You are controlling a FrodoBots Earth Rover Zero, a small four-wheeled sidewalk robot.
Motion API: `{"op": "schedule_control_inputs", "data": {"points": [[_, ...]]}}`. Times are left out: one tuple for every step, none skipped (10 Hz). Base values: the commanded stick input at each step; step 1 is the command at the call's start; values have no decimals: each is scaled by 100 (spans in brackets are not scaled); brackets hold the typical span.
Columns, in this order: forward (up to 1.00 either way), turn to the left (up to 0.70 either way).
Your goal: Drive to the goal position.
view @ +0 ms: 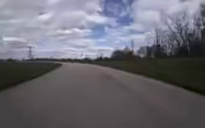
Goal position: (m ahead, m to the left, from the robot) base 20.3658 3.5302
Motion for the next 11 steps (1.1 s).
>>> {"op": "schedule_control_inputs", "data": {"points": [[100,2],[100,3],[100,6],[100,16],[100,10],[100,3],[100,0],[100,0],[100,0],[100,0],[100,0]]}}
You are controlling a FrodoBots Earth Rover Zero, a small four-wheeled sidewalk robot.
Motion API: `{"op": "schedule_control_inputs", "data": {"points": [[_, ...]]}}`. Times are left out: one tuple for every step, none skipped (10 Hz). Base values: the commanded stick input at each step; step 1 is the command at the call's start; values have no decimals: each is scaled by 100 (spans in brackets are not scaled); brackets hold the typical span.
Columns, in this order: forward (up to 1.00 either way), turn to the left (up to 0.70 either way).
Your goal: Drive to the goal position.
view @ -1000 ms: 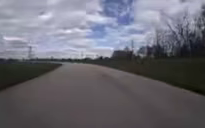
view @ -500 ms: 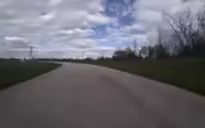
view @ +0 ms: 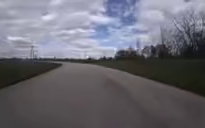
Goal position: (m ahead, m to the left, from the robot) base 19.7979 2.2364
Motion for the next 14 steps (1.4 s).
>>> {"op": "schedule_control_inputs", "data": {"points": [[100,0],[100,0],[100,0],[100,0],[100,0],[100,0],[100,0],[100,0],[100,0],[100,1],[100,2],[100,3],[100,6],[100,13]]}}
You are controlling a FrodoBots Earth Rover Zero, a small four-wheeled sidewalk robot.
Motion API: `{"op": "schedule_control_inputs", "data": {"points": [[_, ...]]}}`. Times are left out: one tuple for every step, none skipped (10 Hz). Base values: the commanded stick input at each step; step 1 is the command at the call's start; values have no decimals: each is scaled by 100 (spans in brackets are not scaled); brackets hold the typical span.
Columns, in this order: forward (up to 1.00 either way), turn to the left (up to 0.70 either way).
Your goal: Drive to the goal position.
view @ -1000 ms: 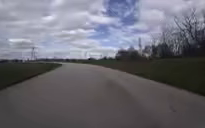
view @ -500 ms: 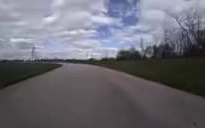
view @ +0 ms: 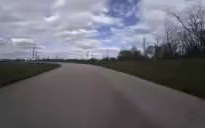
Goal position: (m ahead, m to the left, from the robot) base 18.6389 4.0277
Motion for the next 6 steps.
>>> {"op": "schedule_control_inputs", "data": {"points": [[100,16],[100,26],[100,27],[100,26],[100,2],[100,0]]}}
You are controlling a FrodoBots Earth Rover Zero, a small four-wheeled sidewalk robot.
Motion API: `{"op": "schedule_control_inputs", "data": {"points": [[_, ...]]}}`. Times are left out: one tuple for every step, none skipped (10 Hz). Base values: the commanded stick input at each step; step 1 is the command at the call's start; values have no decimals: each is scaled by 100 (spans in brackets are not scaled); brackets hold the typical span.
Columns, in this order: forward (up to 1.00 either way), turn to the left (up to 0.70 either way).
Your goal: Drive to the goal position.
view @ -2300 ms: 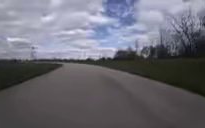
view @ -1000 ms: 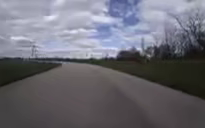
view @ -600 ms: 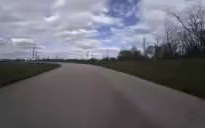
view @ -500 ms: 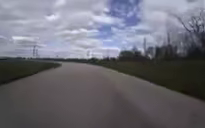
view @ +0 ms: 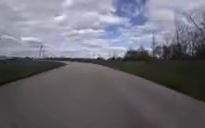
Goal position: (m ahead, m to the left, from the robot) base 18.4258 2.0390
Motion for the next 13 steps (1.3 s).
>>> {"op": "schedule_control_inputs", "data": {"points": [[100,0],[100,0],[100,0],[100,0],[100,0],[100,0],[100,0],[100,0],[100,0],[100,0],[100,0],[100,0],[100,0]]}}
